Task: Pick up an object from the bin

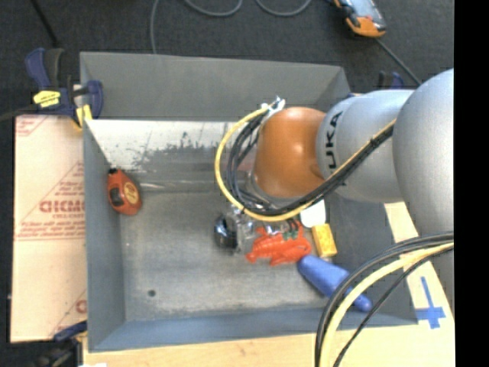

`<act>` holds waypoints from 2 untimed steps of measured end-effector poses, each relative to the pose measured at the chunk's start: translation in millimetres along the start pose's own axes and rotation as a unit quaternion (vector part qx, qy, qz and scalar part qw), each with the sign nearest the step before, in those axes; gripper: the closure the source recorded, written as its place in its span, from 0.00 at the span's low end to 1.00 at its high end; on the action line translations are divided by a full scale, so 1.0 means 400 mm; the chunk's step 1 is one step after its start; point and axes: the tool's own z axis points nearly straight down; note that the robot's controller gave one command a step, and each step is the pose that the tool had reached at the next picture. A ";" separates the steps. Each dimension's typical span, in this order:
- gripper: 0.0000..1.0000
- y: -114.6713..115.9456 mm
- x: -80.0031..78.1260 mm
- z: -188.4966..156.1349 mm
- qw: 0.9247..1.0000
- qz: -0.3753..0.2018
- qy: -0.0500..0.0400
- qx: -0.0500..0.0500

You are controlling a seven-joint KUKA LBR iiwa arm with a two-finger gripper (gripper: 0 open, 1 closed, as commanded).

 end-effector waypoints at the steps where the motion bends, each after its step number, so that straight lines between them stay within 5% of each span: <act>1: 1.00 -0.017 0.014 -0.037 1.000 -0.016 0.007 -0.003; 2: 1.00 -0.025 -0.012 -0.100 1.000 -0.025 0.008 -0.003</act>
Offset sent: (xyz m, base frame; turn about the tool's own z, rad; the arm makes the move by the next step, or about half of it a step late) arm 0.0063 -0.0066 0.0399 -0.0541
